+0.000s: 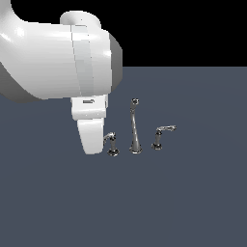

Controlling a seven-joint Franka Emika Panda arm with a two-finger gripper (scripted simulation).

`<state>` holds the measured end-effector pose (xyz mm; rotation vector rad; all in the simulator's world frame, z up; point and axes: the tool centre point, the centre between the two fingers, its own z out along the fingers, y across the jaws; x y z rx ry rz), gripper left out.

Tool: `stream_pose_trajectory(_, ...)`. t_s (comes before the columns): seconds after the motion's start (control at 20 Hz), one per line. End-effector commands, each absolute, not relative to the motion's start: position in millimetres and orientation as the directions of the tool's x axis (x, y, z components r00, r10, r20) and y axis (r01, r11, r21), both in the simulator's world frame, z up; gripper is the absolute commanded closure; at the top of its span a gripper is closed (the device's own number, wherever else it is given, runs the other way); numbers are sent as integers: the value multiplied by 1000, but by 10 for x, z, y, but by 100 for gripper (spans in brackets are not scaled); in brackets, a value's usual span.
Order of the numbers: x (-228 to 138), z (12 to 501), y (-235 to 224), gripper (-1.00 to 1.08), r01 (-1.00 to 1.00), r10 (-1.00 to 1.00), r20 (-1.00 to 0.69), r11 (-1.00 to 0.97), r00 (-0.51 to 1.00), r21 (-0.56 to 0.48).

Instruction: Turn on the faucet by rotating a designated handle.

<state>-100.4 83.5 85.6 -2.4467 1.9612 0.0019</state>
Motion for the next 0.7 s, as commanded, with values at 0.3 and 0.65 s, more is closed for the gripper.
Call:
stream_pose_trajectory(0.3,-1101,857,423,108,-980,-980,-1,-200,200,-1)
stream_pose_trajectory(0.65,-1099,856,412,108,-973,-973,-5,-232,232,-1)
